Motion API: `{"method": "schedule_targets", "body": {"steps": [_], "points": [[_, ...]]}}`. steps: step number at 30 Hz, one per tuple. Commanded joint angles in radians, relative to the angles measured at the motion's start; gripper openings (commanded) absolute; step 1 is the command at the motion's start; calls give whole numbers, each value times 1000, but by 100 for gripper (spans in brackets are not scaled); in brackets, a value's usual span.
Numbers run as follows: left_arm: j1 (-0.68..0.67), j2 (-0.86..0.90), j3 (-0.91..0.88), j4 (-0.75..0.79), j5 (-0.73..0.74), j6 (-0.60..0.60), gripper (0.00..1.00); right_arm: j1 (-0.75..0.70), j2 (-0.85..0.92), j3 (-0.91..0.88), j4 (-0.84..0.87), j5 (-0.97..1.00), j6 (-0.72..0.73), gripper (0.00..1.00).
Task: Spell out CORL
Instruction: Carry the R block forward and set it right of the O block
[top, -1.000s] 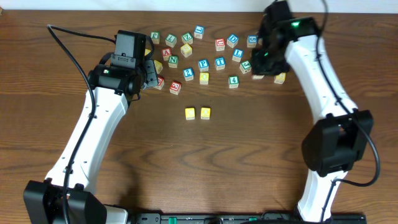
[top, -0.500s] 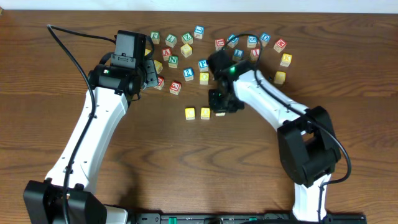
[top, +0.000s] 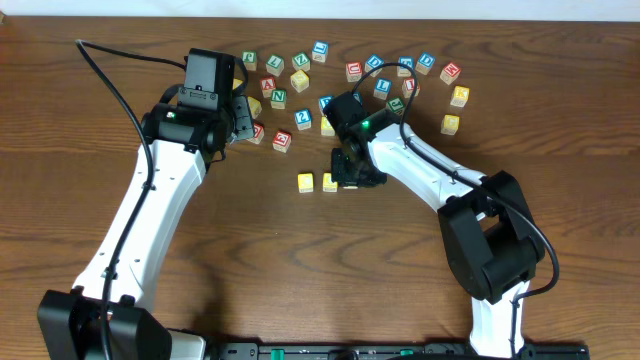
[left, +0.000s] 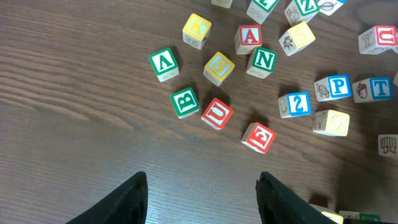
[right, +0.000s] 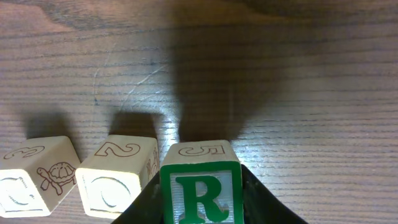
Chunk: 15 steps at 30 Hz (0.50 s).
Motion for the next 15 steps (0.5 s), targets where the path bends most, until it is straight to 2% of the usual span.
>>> {"method": "schedule_targets", "body": {"steps": [1, 6, 15], "points": [[5, 4, 11, -3, -9, -9, 56, 7, 9, -7, 2, 13, 14, 35], [5, 4, 11, -3, -9, -9, 56, 7, 9, -7, -9, 12, 14, 38], [5, 4, 11, -3, -9, -9, 56, 7, 8, 2, -24, 1, -22, 33]]}}
